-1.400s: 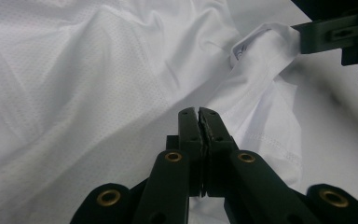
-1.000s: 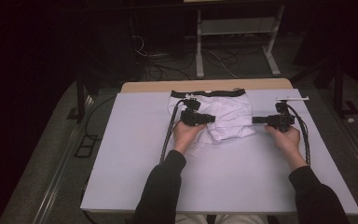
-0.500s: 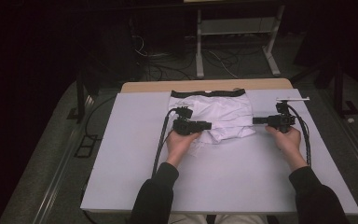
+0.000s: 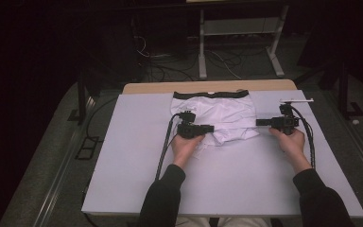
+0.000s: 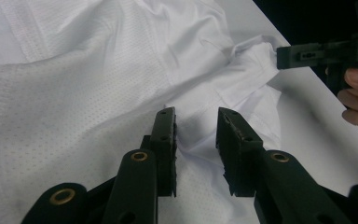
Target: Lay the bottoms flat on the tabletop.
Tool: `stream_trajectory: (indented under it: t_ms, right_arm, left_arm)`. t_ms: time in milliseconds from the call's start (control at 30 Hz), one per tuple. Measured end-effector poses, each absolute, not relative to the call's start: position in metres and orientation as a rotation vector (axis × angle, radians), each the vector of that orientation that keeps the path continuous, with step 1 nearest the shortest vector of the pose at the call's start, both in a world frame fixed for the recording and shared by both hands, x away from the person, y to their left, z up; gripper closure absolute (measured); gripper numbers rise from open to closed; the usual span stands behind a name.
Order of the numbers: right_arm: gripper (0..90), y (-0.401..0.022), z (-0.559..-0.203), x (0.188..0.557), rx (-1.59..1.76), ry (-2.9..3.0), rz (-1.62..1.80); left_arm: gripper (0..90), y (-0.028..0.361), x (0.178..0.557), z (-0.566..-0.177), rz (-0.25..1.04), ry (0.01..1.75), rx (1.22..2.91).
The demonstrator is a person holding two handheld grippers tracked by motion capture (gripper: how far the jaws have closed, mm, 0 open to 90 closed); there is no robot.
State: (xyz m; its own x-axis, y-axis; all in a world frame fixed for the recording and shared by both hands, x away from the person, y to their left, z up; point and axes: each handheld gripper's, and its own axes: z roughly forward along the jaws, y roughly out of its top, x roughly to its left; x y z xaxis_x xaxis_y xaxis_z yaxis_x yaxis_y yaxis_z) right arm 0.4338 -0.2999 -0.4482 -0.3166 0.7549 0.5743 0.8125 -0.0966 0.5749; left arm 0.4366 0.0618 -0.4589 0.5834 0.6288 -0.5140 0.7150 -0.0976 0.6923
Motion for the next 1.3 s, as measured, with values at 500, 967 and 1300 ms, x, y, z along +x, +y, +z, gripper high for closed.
stream_trajectory:
  t_ms: [500,967,1300]
  right_arm:
    - [87.4,-0.299,-0.449,0.434,-1.793,-2.077,-1.399]
    - [87.4,-0.298,-0.448,0.433,-1.783,-2.078,-1.402]
    - [87.4,-0.3,-0.448,0.433,-1.779,-2.079,-1.403]
  left_arm:
    - [70.9,0.052,0.443,-0.466,-0.117,1.123,1.751]
    - [82.4,0.035,0.449,-0.465,-0.032,1.23,1.785]
    - [89.4,0.034,0.447,-0.459,0.001,1.225,1.828]
